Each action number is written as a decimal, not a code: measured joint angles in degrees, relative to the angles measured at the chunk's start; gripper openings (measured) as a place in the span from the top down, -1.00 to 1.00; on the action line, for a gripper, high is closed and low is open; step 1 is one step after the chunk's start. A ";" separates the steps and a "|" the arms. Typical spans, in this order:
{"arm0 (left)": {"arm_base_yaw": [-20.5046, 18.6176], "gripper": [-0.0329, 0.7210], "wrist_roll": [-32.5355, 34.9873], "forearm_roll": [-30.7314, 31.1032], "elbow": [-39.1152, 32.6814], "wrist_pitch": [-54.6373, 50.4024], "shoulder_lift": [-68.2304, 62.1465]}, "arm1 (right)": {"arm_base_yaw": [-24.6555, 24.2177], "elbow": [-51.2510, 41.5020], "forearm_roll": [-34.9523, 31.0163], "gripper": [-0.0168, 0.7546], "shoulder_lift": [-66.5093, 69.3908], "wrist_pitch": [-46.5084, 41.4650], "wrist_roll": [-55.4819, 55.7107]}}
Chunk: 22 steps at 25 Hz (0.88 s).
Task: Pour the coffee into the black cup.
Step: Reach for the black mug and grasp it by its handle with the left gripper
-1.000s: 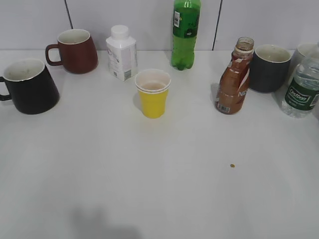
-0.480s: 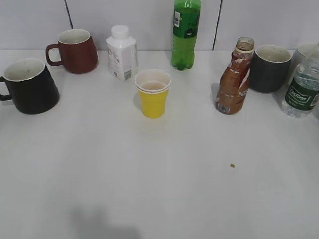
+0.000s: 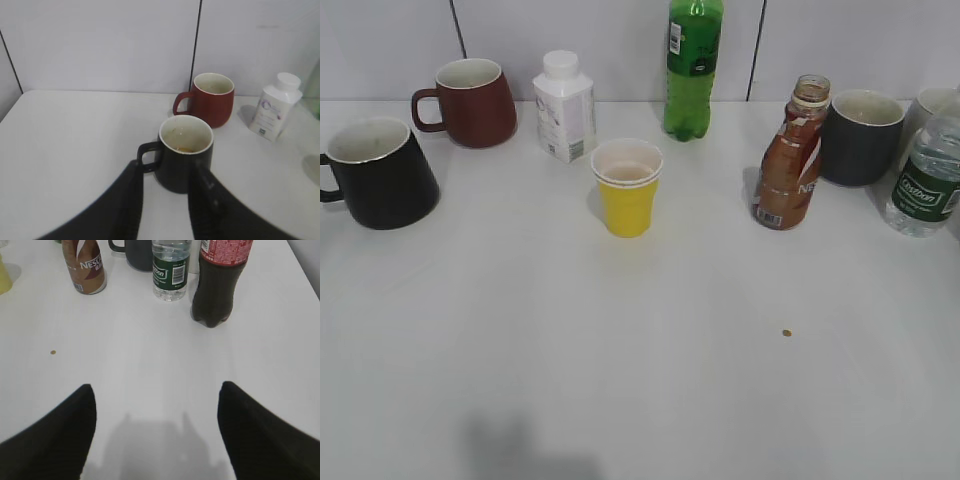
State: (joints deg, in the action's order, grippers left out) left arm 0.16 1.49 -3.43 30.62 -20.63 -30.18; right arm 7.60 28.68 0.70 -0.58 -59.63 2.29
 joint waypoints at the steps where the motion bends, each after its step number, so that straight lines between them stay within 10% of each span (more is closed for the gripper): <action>1: 0.00 0.27 0.00 0.00 -1.12 2.50 -0.90 | 0.00 0.00 0.00 -0.57 0.00 0.00 0.00; 22: 0.00 0.19 0.00 -0.57 -16.50 33.58 -14.12 | 0.00 0.00 0.00 -0.57 0.00 0.00 0.00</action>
State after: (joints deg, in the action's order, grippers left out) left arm 0.16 1.49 -4.01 14.12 12.95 -44.30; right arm 7.60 28.68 0.70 -0.58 -59.63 2.29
